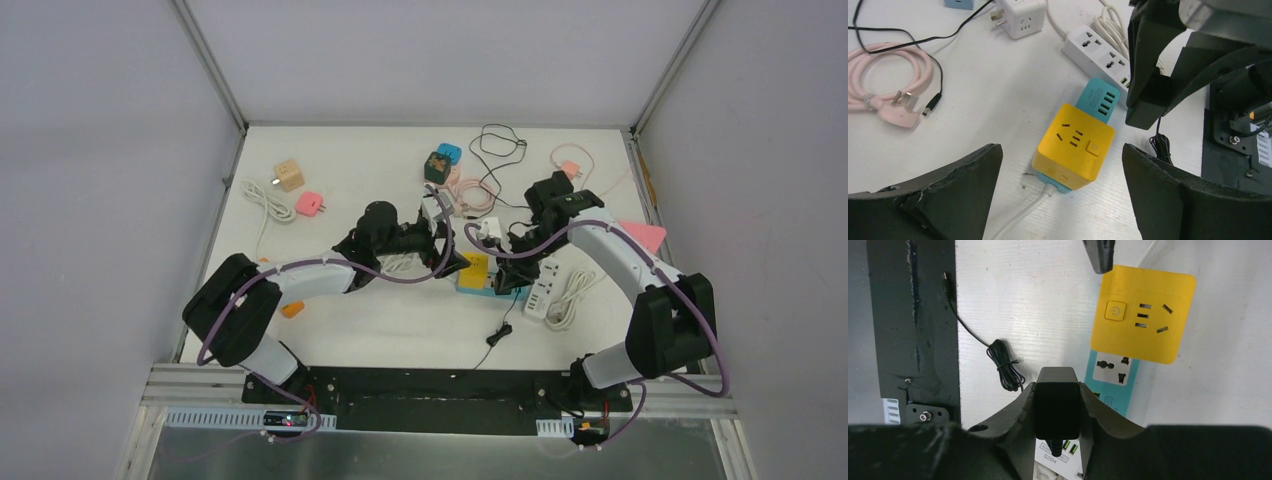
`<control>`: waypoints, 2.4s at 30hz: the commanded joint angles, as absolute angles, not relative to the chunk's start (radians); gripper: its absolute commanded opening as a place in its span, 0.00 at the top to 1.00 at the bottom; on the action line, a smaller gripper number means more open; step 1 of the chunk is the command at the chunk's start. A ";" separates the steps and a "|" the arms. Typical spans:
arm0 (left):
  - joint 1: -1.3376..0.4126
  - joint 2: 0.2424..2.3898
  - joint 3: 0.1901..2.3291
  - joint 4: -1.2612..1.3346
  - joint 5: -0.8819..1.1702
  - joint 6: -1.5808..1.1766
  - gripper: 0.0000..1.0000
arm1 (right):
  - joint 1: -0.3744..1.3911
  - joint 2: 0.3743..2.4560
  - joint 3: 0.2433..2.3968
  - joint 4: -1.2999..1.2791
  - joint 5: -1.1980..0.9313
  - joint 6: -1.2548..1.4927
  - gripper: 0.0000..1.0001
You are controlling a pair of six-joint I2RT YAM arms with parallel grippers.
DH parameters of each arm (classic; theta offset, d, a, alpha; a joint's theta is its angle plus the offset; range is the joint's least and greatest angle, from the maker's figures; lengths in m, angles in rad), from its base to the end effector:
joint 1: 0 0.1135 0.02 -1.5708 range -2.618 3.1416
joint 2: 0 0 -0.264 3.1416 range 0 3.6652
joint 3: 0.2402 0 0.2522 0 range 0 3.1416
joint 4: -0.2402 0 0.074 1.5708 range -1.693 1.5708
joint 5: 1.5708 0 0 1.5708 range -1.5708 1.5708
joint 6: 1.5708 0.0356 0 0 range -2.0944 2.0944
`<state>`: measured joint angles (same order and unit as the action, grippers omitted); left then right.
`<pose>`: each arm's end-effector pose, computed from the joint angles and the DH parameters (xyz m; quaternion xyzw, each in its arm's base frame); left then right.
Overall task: Pull the plug off the socket
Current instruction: Remove the plug from the socket, then place the plug at the center of the board.
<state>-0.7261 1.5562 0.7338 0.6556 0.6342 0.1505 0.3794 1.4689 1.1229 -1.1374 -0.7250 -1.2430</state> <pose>0.2313 -0.2336 0.2217 0.4902 0.5715 -0.4024 0.5207 0.2260 0.1155 0.2492 -0.6880 0.6320 0.3047 0.1854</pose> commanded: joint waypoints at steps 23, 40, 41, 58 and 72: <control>-1.180 1.205 0.607 0.607 -0.117 -0.014 0.12 | 0.308 1.324 1.060 -0.610 -1.034 -0.152 1.00; -1.282 1.350 0.685 0.625 -0.506 0.072 0.16 | 0.301 1.404 1.077 -0.617 -1.027 -0.059 1.00; -1.280 1.357 0.698 0.605 -0.495 0.085 0.19 | 0.301 1.406 1.078 -0.617 -1.026 -0.059 1.00; -1.160 1.418 0.778 0.502 -0.271 0.029 0.41 | 0.301 1.411 1.079 -0.618 -1.030 -0.052 1.00; -1.139 1.476 0.799 0.510 -0.253 0.072 0.46 | 0.310 1.434 1.080 -0.619 -1.036 -0.046 0.99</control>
